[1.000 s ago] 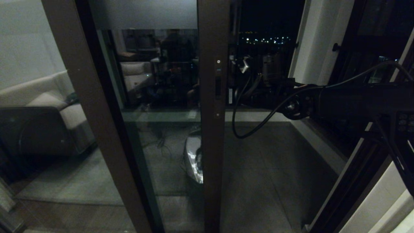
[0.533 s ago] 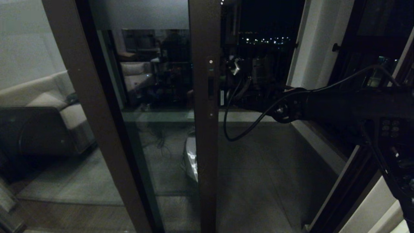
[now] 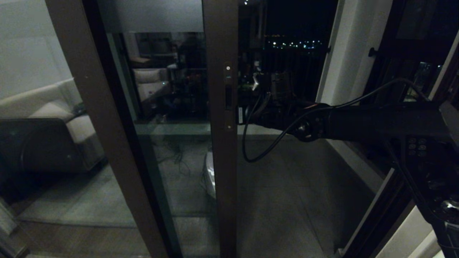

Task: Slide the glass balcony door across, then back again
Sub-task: Open the slid door

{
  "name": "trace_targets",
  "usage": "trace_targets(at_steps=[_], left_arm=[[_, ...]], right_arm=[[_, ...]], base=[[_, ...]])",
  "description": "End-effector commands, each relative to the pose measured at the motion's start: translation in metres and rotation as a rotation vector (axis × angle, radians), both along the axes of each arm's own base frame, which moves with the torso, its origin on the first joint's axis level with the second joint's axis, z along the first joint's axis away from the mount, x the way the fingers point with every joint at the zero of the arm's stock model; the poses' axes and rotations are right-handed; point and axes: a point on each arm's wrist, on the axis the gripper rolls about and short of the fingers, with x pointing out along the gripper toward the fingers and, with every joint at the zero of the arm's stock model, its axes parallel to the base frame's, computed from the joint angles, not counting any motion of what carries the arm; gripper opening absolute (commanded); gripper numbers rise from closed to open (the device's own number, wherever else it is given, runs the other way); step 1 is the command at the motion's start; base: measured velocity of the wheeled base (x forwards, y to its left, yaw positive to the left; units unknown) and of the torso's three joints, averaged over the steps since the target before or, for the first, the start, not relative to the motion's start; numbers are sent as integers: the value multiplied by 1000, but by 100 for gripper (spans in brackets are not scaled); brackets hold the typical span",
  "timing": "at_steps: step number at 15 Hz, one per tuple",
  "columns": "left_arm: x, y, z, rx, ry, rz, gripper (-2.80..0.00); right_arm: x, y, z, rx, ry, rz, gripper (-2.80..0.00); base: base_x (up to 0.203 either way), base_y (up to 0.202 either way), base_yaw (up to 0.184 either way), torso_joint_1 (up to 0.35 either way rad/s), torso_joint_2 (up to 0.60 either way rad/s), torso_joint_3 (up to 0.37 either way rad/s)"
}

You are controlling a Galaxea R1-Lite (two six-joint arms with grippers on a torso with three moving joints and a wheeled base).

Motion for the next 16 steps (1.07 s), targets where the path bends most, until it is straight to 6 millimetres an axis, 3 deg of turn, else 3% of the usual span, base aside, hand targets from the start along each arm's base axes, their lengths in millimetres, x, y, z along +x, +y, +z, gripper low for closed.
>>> trace_targets(at_steps=[1,5,10,13,16], left_arm=[[0,0,0,0,0,1,-280],[0,0,0,0,0,0,-280],[0,0,0,0,0,1,-280],[0,0,0,0,0,0,-280],[0,0,0,0,0,1,-280]], right_arm=[[-2,1,3,5,-7,-2,-280],[-24,-21,33,26,-16,-64,-280],[-85,-79,71,15,-7,-118,-280],[-140,-123,97,-12,-11,-250,-280],[-219,-173,124,-85,-63,-452,-280]], base=[[0,0,0,0,0,0],[0,0,0,0,0,0],[0,0,0,0,0,0],[0,0,0,0,0,0],[0,0,0,0,0,0]])
